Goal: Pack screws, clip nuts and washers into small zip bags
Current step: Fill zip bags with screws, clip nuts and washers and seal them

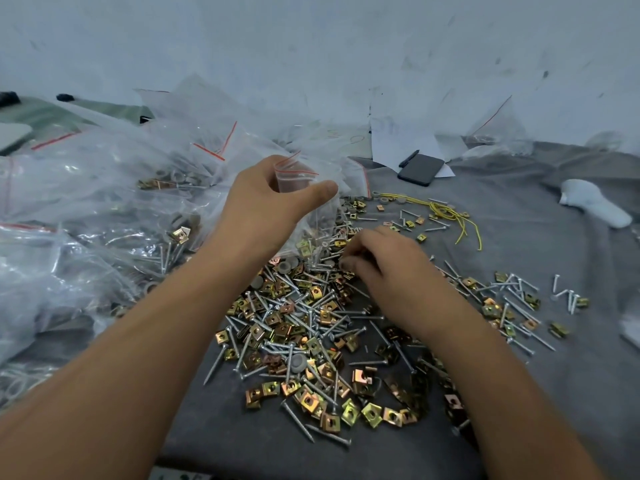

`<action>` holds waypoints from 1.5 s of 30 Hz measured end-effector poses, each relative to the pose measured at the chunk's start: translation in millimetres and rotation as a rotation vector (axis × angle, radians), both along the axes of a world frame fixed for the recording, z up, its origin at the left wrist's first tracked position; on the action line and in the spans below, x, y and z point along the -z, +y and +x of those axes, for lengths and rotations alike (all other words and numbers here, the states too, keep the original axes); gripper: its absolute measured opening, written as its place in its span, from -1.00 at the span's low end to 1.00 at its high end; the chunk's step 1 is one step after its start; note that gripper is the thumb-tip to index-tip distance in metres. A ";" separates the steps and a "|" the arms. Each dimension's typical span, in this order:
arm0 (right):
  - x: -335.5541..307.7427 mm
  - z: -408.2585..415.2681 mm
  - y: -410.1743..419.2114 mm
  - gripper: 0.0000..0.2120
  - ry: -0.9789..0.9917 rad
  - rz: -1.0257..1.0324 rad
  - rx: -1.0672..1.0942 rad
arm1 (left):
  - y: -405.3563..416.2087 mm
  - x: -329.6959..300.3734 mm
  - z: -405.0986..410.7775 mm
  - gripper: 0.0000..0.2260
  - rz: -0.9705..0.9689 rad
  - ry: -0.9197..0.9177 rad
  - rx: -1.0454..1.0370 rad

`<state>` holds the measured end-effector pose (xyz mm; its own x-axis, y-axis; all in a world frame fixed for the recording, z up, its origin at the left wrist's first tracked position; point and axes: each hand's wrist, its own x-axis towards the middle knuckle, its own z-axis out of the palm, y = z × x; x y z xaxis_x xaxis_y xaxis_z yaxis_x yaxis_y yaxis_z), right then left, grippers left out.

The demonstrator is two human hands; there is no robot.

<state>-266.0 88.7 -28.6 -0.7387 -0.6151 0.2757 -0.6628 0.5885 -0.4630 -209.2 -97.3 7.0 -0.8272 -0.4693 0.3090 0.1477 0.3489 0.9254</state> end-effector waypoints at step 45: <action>1.9 4.4 -25.3 -0.83 0.204 -0.026 -0.005 | -20.9 -17.5 5.4 -0.74 0.212 0.250 -0.243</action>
<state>-261.6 63.4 -30.5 -0.6624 -0.6095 0.4356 -0.7477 0.5741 -0.3337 -203.8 -118.2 24.5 -0.5960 -0.7172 0.3612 0.3136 0.2063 0.9269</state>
